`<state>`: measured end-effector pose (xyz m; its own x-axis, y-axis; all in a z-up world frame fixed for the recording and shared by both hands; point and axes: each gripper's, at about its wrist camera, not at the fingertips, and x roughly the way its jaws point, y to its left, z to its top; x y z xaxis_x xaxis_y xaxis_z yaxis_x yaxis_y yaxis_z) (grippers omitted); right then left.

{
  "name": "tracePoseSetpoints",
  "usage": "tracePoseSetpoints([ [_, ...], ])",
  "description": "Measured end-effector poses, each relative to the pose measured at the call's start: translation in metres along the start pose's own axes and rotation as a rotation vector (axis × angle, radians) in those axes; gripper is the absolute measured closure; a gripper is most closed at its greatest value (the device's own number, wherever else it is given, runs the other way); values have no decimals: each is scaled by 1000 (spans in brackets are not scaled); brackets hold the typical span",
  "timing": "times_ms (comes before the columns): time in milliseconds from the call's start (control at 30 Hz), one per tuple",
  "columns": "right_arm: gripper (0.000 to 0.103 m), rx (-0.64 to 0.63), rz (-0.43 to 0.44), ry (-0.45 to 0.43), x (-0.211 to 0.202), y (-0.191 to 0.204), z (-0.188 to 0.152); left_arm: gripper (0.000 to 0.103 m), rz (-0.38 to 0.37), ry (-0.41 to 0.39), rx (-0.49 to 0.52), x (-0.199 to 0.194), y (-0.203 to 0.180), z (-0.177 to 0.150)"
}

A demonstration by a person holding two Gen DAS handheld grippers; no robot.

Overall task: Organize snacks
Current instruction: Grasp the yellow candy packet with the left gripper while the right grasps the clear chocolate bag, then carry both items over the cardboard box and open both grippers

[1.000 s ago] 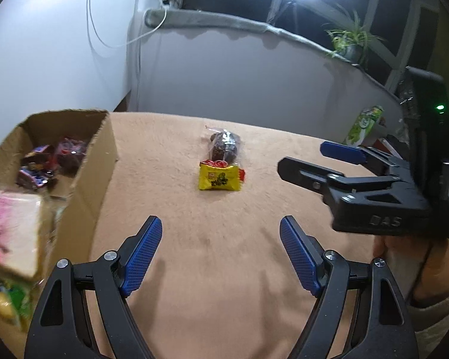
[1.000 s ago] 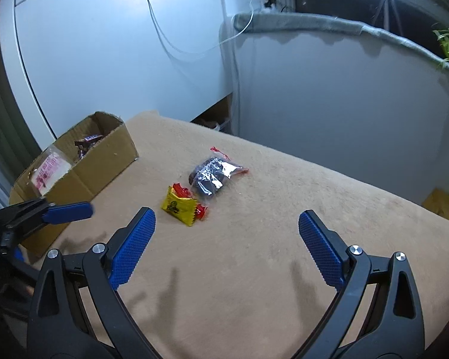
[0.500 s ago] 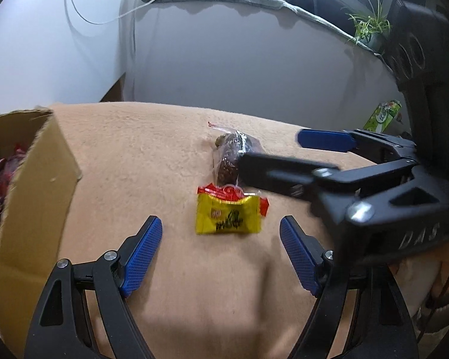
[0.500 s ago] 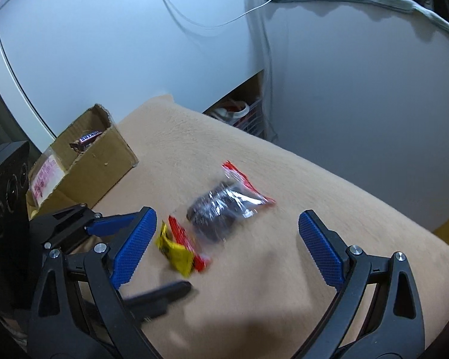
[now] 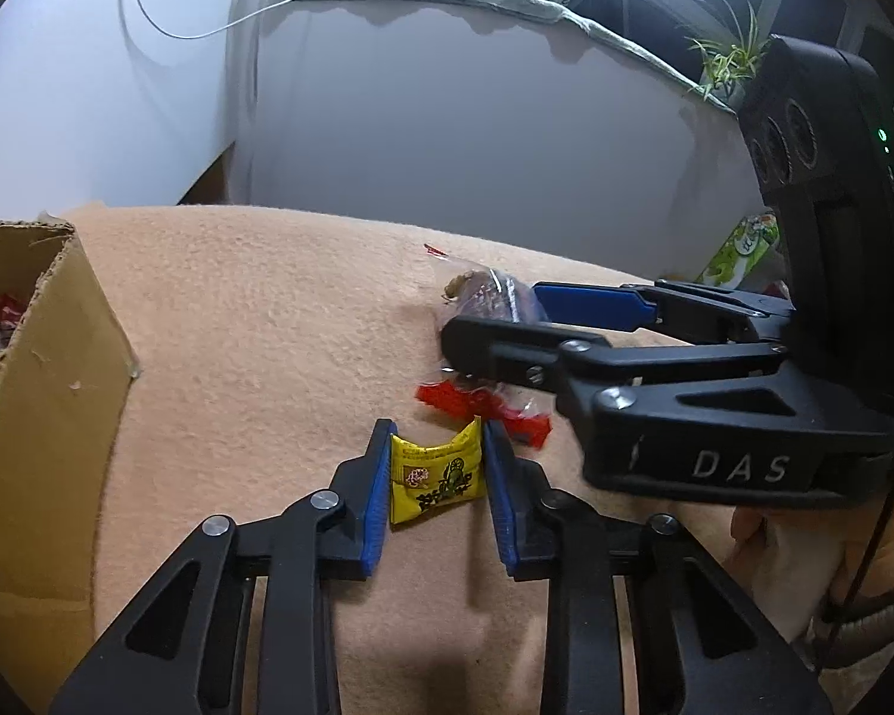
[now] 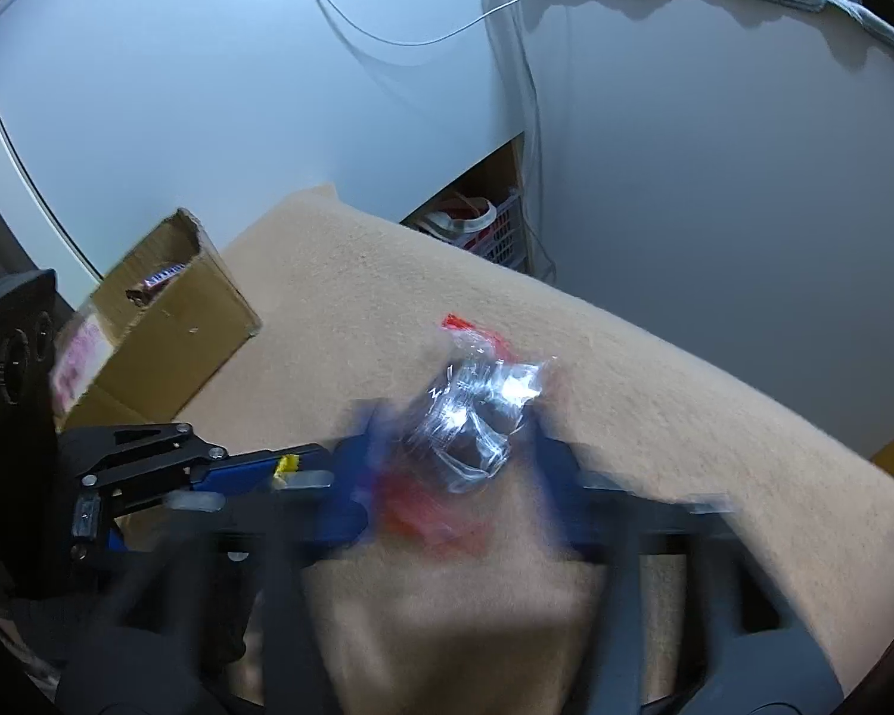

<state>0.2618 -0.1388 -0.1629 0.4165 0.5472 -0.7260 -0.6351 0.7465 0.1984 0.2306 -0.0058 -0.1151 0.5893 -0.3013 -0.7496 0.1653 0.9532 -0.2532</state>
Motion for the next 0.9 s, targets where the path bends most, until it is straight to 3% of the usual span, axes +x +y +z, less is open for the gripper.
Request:
tracePoseSetpoints([
  [100,64,22,4,-17,-9,-5,-6,79,-14,-1,6,-2,-3,-2],
  [200,64,44,6,-37,-20,-9,-14,92,-25,-1,11,-4,-2,-4],
  [433,64,62,-25,-92,-56,0,-45,92,-16,-20,70,-15,-14,-9],
  [667,64,125,-87,-148,-98,10,-96,92,0,-91,193,-56,-52,-26],
  [900,64,200,-131,-205,-143,20,-136,92,-19,-171,251,-102,-76,-39],
])
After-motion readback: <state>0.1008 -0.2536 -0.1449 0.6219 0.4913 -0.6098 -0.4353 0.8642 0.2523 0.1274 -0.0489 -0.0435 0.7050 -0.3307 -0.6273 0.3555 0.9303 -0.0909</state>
